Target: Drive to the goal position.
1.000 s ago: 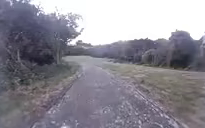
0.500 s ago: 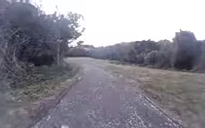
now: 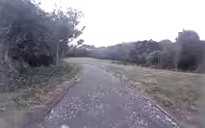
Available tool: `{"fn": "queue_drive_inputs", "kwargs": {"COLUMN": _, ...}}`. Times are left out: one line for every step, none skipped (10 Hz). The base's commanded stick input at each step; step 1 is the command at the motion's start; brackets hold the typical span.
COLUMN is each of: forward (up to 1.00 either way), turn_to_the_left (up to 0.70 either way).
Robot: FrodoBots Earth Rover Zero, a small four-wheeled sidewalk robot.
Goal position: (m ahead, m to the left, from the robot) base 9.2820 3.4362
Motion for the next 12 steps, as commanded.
{"fn": "queue_drive_inputs", "kwargs": {"forward": 0.7, "turn_to_the_left": 0.0}}
{"fn": "queue_drive_inputs", "kwargs": {"forward": 0.7, "turn_to_the_left": 0.0}}
{"fn": "queue_drive_inputs", "kwargs": {"forward": 0.7, "turn_to_the_left": 0.0}}
{"fn": "queue_drive_inputs", "kwargs": {"forward": 0.7, "turn_to_the_left": 0.0}}
{"fn": "queue_drive_inputs", "kwargs": {"forward": 0.7, "turn_to_the_left": 0.0}}
{"fn": "queue_drive_inputs", "kwargs": {"forward": 0.7, "turn_to_the_left": 0.0}}
{"fn": "queue_drive_inputs", "kwargs": {"forward": 0.7, "turn_to_the_left": 0.0}}
{"fn": "queue_drive_inputs", "kwargs": {"forward": 0.7, "turn_to_the_left": 0.0}}
{"fn": "queue_drive_inputs", "kwargs": {"forward": 0.7, "turn_to_the_left": 0.0}}
{"fn": "queue_drive_inputs", "kwargs": {"forward": 0.7, "turn_to_the_left": 0.0}}
{"fn": "queue_drive_inputs", "kwargs": {"forward": 0.7, "turn_to_the_left": 0.0}}
{"fn": "queue_drive_inputs", "kwargs": {"forward": 0.7, "turn_to_the_left": 0.0}}
